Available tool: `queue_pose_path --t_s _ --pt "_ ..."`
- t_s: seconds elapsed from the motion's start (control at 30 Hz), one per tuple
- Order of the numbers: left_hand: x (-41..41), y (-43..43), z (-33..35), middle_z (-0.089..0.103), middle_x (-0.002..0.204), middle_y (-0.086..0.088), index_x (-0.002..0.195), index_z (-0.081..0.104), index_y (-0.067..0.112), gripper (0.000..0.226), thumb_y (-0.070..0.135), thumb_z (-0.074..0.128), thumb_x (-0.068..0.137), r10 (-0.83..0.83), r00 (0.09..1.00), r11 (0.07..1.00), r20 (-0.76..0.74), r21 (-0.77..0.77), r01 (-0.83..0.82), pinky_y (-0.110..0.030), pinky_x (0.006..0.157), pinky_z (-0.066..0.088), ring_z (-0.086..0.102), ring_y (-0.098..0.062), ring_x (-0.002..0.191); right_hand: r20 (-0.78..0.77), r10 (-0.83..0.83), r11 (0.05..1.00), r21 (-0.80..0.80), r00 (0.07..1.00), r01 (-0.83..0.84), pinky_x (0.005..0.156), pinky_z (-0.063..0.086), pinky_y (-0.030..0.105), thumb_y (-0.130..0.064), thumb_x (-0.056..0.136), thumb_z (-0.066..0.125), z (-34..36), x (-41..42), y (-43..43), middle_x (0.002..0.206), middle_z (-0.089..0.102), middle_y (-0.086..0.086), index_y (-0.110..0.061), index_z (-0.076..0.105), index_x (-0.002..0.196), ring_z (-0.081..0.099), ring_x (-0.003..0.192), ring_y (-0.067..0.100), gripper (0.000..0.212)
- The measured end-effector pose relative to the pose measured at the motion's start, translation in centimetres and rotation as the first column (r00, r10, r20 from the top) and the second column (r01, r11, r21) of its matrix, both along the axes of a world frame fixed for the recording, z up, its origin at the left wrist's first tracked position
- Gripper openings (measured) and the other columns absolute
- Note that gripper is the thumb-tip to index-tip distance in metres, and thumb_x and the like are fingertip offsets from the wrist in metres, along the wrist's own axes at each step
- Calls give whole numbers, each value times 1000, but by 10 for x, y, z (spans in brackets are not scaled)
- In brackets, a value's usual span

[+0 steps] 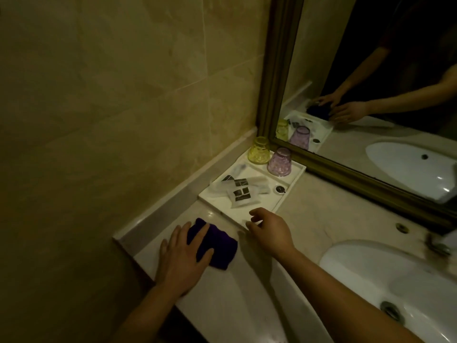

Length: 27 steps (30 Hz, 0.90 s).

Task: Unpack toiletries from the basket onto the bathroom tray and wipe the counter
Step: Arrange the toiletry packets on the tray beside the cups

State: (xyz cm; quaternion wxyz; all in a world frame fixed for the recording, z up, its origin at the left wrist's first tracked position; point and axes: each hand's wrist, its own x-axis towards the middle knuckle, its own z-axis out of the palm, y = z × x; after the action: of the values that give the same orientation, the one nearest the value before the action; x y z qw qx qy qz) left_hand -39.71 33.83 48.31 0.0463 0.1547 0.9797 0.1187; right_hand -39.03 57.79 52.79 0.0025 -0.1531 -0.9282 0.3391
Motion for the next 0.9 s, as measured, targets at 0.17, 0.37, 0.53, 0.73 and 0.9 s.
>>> queue_pose_path --t_s 0.17,0.37,0.53,0.73,0.9 --pt "-11 -4 -21 7 164 1 143 -18 57 68 78 7 84 -44 999 998 -15 -45 43 -55 116 -8 -1 -25 149 -10 -200 978 51 980 200 80 51 32 -46 91 60 -2 -45 7 114 70 -2 -26 59 127 66 101 19 41" --pt "-18 -3 -24 25 160 -1 150 4 55 71 80 14 84 -58 998 998 -36 -36 57 -61 116 1 14 -28 148 121 -245 964 138 962 228 75 54 38 -54 88 57 1 -98 20 105 67 5 -20 57 114 65 94 25 43" --pt "-21 -4 -25 35 156 -2 151 10 52 70 78 19 86 -64 997 997 -38 -46 63 -61 114 10 28 -30 144 120 -194 981 31 974 192 81 52 39 -31 88 62 -9 -103 27 108 67 7 -20 57 117 64 99 28 32" --pt "-20 -4 -26 32 157 -1 151 7 52 71 77 19 86 -63 997 997 -54 -44 61 -58 115 3 23 -29 146 55 -187 972 -132 981 193 79 57 39 -28 86 71 2 -88 56 96 67 -2 -28 63 115 64 87 18 30" --pt "-18 -3 -23 27 160 -1 150 2 54 71 76 25 86 -61 997 998 -53 -20 60 -56 116 -1 17 -27 148 249 78 964 227 965 -136 76 53 32 -48 82 70 6 -82 60 109 64 -2 -36 63 119 59 98 18 39"
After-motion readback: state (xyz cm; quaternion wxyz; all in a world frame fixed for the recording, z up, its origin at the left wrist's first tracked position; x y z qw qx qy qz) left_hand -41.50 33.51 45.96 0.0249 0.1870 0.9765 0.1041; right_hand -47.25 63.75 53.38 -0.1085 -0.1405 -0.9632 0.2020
